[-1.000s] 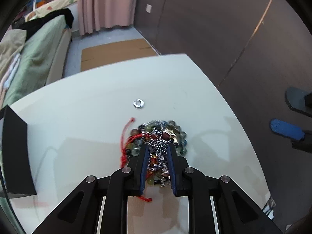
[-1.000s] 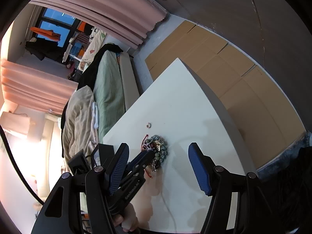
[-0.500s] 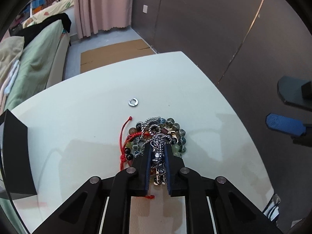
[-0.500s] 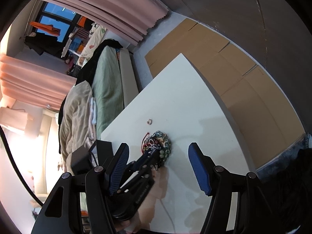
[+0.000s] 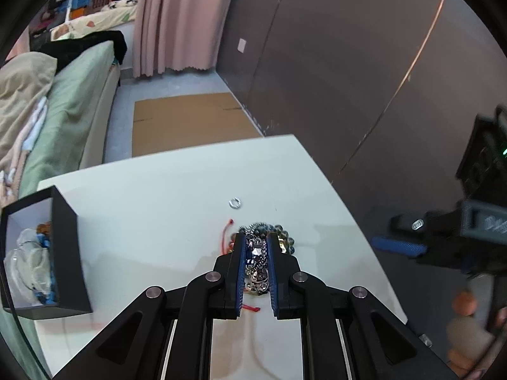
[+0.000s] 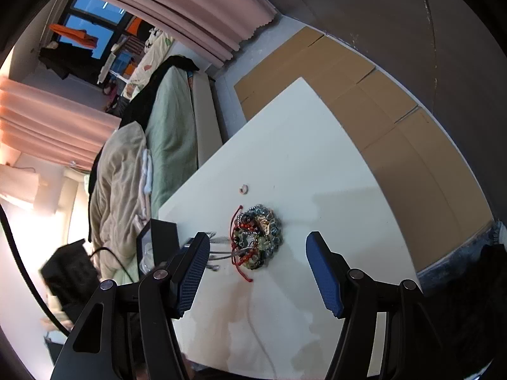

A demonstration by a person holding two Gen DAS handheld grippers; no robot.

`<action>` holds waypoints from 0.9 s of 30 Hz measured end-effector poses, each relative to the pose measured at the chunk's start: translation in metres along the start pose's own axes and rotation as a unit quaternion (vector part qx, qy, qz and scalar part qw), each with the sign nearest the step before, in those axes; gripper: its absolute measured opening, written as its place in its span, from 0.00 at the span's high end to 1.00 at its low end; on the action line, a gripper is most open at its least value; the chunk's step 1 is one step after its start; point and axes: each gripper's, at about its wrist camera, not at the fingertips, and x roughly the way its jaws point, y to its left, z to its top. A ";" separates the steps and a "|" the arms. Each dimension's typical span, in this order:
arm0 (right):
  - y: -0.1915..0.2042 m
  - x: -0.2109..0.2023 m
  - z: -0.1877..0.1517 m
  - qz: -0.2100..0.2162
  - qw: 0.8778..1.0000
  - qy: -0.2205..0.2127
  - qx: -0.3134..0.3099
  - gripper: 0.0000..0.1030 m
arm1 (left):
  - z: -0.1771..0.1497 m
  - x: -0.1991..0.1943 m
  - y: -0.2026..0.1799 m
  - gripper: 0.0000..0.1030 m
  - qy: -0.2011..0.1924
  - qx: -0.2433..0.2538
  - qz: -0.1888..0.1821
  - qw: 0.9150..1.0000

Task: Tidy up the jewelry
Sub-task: 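Lift the metal chain bracelet out of the pile with the left gripper, then carry the chain bracelet toward the black box with the left gripper while the right lifts the dark bead bracelet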

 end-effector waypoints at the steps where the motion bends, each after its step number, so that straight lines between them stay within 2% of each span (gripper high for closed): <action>1: 0.001 0.002 0.000 -0.002 1.000 0.002 -0.002 0.38 | 0.001 -0.004 0.003 0.87 -0.004 -0.004 -0.002 1.000; 14: 0.013 0.025 -0.007 -0.004 1.000 0.020 -0.024 0.39 | 0.016 -0.063 0.039 0.88 -0.071 -0.050 -0.014 0.996; 15: 0.015 0.027 -0.008 -0.007 0.999 0.021 -0.026 0.41 | 0.017 -0.067 0.042 0.88 -0.077 -0.053 -0.015 0.996; 20: 0.019 0.045 -0.008 -0.019 0.999 0.034 -0.032 0.61 | 0.020 -0.090 0.051 0.88 -0.102 -0.063 -0.019 0.993; 27: 0.027 0.069 -0.004 -0.056 0.996 0.044 -0.052 0.68 | 0.031 -0.117 0.056 0.88 -0.129 -0.067 -0.012 0.989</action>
